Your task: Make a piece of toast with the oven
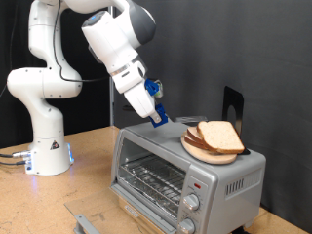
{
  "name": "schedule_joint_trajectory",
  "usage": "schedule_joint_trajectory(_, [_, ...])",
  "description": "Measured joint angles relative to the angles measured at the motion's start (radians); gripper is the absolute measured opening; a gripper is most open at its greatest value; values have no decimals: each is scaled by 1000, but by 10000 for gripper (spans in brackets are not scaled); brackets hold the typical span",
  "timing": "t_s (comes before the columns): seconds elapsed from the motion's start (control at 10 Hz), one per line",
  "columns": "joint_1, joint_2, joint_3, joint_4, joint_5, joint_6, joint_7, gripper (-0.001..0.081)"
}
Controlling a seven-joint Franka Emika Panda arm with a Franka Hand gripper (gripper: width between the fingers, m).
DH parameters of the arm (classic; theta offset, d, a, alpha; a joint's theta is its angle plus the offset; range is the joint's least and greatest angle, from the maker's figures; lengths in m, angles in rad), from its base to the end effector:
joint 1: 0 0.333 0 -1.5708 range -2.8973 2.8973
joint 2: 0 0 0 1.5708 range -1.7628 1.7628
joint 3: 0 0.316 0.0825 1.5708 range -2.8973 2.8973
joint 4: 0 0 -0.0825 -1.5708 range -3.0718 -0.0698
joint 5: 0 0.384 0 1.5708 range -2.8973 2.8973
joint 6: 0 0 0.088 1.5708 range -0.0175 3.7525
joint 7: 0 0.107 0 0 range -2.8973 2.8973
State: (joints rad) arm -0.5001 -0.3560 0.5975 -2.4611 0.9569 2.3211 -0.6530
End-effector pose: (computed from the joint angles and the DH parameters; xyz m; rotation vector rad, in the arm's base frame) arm 0.4555 0.0642 0.4233 -2.6259 -0.1727 -0.4734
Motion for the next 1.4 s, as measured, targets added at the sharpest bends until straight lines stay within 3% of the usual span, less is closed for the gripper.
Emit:
schedule_joint_trajectory(0.5, [-9,-116,-74,-80,-39,-167,-38,363])
schedule_joint_trajectory(0.8, [-41,-137,-132,-75,-51,-235,14,363])
schedule_joint_trajectory(1.1, [-67,-115,-141,-35,-78,-270,76,363])
schedule_joint_trajectory(1.4, [-67,-114,-139,-39,-69,-255,73,363])
